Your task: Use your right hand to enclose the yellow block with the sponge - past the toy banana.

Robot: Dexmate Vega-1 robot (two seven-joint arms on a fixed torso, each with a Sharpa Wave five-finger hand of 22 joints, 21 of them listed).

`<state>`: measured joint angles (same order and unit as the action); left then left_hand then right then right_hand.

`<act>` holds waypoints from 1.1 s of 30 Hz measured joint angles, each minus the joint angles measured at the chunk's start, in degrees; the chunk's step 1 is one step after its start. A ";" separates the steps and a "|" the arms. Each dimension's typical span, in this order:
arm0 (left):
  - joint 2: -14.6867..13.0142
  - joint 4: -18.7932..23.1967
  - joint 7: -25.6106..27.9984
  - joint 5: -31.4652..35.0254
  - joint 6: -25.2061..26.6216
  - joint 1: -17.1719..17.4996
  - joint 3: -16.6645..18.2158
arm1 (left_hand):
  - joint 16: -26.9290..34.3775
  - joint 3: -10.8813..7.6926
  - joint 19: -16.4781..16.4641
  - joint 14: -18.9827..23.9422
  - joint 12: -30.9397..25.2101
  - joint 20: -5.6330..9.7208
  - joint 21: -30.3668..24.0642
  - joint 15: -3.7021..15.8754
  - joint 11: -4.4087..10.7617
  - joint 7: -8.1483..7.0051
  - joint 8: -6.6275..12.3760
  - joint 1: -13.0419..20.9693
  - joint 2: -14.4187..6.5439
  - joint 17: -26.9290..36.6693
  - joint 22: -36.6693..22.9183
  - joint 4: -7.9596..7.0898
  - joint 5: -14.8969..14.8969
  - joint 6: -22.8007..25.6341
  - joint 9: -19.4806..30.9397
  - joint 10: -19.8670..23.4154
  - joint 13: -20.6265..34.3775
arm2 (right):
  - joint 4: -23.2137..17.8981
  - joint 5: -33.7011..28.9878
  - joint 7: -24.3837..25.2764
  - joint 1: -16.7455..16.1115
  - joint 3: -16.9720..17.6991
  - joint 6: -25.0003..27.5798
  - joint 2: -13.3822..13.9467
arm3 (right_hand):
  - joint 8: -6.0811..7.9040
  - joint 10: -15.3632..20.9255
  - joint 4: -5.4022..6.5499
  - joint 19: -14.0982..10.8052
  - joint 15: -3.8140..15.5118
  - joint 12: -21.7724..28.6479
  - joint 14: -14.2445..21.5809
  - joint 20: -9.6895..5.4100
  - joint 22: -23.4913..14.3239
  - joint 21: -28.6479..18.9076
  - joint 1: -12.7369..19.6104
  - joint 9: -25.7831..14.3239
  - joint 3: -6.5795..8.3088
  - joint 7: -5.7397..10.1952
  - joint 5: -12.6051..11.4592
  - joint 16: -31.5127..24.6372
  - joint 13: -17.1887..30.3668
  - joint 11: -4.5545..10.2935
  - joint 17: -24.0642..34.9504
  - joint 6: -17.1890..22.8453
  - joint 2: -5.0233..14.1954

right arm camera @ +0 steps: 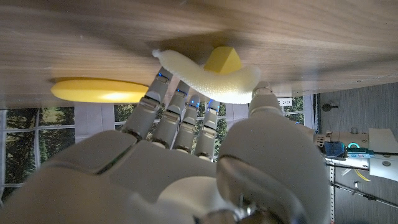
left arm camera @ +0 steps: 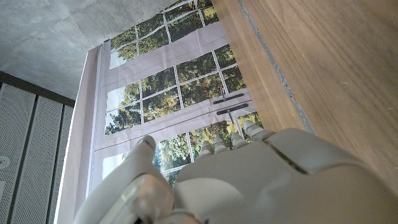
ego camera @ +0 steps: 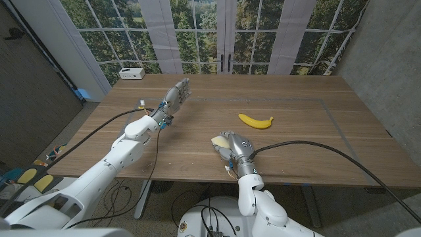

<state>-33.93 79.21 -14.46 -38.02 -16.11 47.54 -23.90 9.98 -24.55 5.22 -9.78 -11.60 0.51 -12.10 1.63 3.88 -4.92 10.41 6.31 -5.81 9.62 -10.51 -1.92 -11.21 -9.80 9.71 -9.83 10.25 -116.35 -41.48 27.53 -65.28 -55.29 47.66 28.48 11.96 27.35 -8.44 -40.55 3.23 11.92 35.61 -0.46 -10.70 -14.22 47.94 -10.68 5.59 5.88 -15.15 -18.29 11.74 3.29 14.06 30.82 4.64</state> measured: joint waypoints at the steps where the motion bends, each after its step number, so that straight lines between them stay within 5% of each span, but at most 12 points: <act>1: 0.00 0.00 -0.01 0.04 0.06 0.00 0.00 | 0.00 0.01 0.00 0.00 0.00 0.00 0.00 0.00 0.00 0.00 0.00 0.01 0.01 0.00 0.00 0.02 0.00 0.00 0.00 0.00 0.00 | 0.13 0.00 0.00 -0.15 0.00 0.00 -0.06 | 0.25 0.47 -0.16 -0.40 0.05 0.30 0.58 -0.40 -0.09 -0.21 0.48 0.00 -0.16 0.03 -0.13 -0.43 0.00 0.04 0.25 0.72 -0.13; 10: -0.35 1.35 0.03 0.32 0.70 0.39 -0.38 | 0.00 0.02 0.23 0.00 0.00 -0.23 -0.01 0.00 0.00 0.00 0.00 0.23 0.23 0.00 0.00 0.02 0.00 0.00 0.00 0.00 0.00 | 1.14 0.15 1.90 -0.85 -0.06 0.74 -0.33 | 1.78 2.63 -0.41 -2.35 0.28 0.42 1.97 -2.76 -0.42 -1.25 2.90 0.09 -0.42 1.74 -0.56 -2.51 0.00 1.53 2.32 7.47 -0.60; 17: -0.48 2.03 0.27 0.44 1.05 0.65 -0.56 | 0.00 0.02 0.31 0.00 0.00 -0.31 -0.02 0.00 0.00 0.01 0.00 0.46 0.00 0.00 0.00 0.02 0.00 0.00 0.00 0.00 0.00 | 2.06 0.68 2.29 -0.99 -0.24 1.63 -0.29 | 2.68 6.41 -0.91 -5.97 0.78 1.57 5.84 -4.86 -2.33 -4.70 9.11 0.43 -0.10 2.00 -1.38 -6.40 0.14 1.84 5.88 14.68 -0.06; 22: -0.48 2.24 0.31 0.45 1.17 0.73 -0.67 | 0.00 0.02 0.31 0.00 0.00 -0.31 -0.03 0.00 0.00 0.01 0.00 0.46 0.00 0.00 0.00 0.02 0.00 0.00 0.00 0.00 0.00 | 2.68 1.43 2.56 -1.11 -0.01 1.88 -0.12 | 2.63 9.38 -1.52 -8.83 1.81 2.27 8.84 -5.69 -4.09 -8.26 15.20 0.44 1.19 0.71 -1.61 -9.13 0.41 1.69 9.18 18.89 1.20; 28: -0.47 2.31 0.32 0.45 1.21 0.82 -0.74 | 0.00 -0.22 0.31 0.00 0.00 -0.31 -0.03 0.00 0.00 0.01 0.00 0.46 -0.01 0.00 0.00 0.25 -0.01 0.00 0.00 0.00 0.00 | 3.53 4.32 4.13 -1.94 1.94 0.13 -0.12 | 2.58 15.74 -1.34 -10.38 5.13 3.59 12.16 -6.36 -4.82 -18.66 22.57 -0.05 2.95 0.16 0.73 -11.43 1.51 0.93 14.94 23.68 -5.11; 33: -0.47 2.33 0.34 0.45 1.29 0.85 -0.78 | 0.00 -0.22 0.31 0.00 0.00 -0.31 -0.03 0.00 0.00 0.01 0.00 0.46 0.00 0.00 0.00 0.25 -0.01 0.00 0.00 0.00 0.00 | 5.06 7.53 6.78 -2.87 4.02 -3.32 -0.24 | 1.95 18.94 -1.08 -11.17 6.22 4.21 13.25 -6.80 -4.82 -26.77 25.30 -0.57 3.17 0.16 2.75 -11.50 2.66 0.29 17.71 24.79 -7.85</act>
<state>-34.40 81.54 -14.12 -37.57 -14.82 48.39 -24.68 9.98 -24.77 5.53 -9.78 -11.60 0.20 -12.13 1.63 3.88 -4.91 10.41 6.76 -5.81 9.62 -10.51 -1.67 -11.22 -9.81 9.71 -9.83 10.25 -111.29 -33.96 34.32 -68.15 -51.26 44.33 28.24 13.91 46.30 -9.52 -51.73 9.44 16.13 48.86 -7.26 -15.53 -40.99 73.24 -11.24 8.76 6.04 -12.40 -29.79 14.39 3.57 31.76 55.61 -3.21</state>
